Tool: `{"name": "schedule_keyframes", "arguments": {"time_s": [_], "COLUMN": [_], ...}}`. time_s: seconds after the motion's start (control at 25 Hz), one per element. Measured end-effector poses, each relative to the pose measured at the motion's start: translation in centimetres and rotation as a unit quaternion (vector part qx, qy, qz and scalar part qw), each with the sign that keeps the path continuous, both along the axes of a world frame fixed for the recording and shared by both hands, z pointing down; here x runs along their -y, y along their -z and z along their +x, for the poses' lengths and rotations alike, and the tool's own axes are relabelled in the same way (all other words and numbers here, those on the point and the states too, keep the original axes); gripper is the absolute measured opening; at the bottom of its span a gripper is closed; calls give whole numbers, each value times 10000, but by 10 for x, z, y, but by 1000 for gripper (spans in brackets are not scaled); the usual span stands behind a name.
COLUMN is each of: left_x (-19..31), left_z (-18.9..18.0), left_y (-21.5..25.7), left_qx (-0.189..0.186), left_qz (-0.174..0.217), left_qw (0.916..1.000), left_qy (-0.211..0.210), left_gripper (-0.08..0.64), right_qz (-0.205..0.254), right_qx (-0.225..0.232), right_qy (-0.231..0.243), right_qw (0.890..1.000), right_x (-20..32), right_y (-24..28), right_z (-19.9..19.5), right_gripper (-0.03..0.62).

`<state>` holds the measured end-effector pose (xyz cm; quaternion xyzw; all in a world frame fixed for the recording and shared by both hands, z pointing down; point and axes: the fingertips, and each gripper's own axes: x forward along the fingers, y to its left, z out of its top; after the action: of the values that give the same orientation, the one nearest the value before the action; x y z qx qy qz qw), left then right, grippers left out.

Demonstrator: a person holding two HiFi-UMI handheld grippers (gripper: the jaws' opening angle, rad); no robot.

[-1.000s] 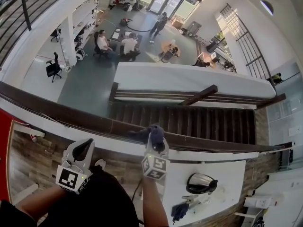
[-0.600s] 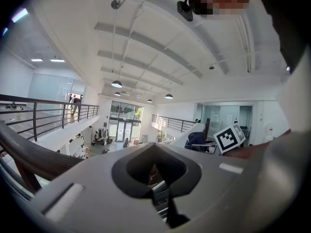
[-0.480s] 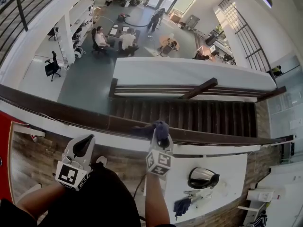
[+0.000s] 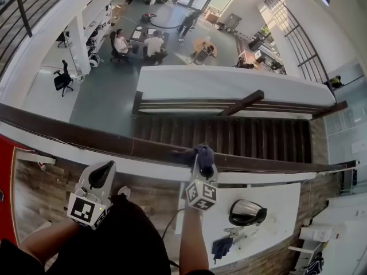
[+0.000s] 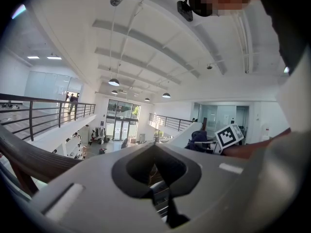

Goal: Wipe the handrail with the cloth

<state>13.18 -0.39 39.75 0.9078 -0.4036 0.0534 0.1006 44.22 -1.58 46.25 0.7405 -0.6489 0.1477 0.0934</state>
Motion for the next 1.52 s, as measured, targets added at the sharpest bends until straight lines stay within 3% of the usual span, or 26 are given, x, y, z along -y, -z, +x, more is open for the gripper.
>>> {"name": "schedule_keyframes", "arguments": {"time_s": [0.24, 0.4, 0.6, 0.84, 1.08, 1.28, 1.52], "left_x": [1, 1, 3, -1, -5, -2, -3], "left_z": [-9, -21, -47, -93, -152, -203, -253], "left_y": [0, -1, -1, -1, 8, 20, 33], "left_qx": [-67, -38, -141, 12, -4, -81, -155], "left_qz": [9, -22, -50, 65, 61, 188, 275], "left_qw": [9999, 9998, 9982, 9945, 9870, 9824, 9785], "left_qy": [118, 191, 582, 1046, 1604, 1857, 2036], "left_gripper": [0, 0, 0, 0, 0, 0, 0], "right_qz": [138, 501, 898, 634, 549, 245, -296], "right_qx": [-1, 410, 754, 884, 921, 645, 334], "right_qy": [46, 406, 1533, 2749, 3854, 4182, 4274], "right_qw": [9999, 9971, 9812, 9553, 9165, 9057, 9029], "right_x": [-6, -4, 4, 12, 7, 20, 36], "right_y": [4, 23, 48, 24, 6, -23, -92], "right_z": [0, -37, -135, -265, -379, -456, -497], "right_gripper": [120, 118, 118, 118, 118, 118, 120]}}
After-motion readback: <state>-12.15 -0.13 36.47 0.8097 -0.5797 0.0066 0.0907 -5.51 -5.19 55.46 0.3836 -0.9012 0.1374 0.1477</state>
